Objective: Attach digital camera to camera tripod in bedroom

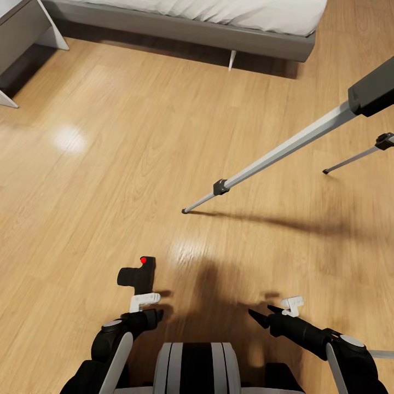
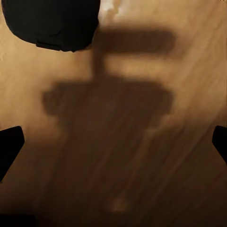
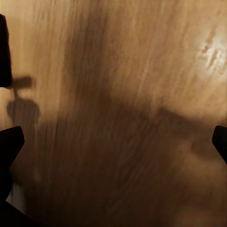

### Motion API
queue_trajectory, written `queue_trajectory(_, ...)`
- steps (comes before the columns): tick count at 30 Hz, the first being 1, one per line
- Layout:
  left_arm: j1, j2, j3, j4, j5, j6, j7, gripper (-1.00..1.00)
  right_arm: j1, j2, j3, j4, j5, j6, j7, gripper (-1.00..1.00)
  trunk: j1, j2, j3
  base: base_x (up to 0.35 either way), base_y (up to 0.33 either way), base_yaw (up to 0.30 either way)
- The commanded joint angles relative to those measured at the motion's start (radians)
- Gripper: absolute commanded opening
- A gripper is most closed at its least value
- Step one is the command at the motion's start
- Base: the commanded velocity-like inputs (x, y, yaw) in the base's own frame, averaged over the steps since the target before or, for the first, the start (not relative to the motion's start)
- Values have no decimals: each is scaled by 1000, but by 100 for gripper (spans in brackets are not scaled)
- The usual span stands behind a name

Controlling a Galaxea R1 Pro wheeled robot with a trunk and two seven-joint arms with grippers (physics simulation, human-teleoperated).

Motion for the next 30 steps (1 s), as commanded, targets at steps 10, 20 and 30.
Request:
queue_trajectory(10, 0, 5, -4, 14, 7, -192, 35, 100, -1, 2, -5, -1, 2, 7, 5, 100, 0, 0, 0, 0, 0, 0)
queue_trajectory(20, 0, 12, -3, 81, -2, -325, 35, 100, -1, 3, -6, -1, 2, 7, 4, 100, 0, 0, 0, 0, 0, 0)
queue_trajectory(30, 0, 10, -2, 164, -153, -371, 31, 100, -1, 2, -6, -1, 2, 7, 3, 100, 0, 0, 0, 0, 0, 0)
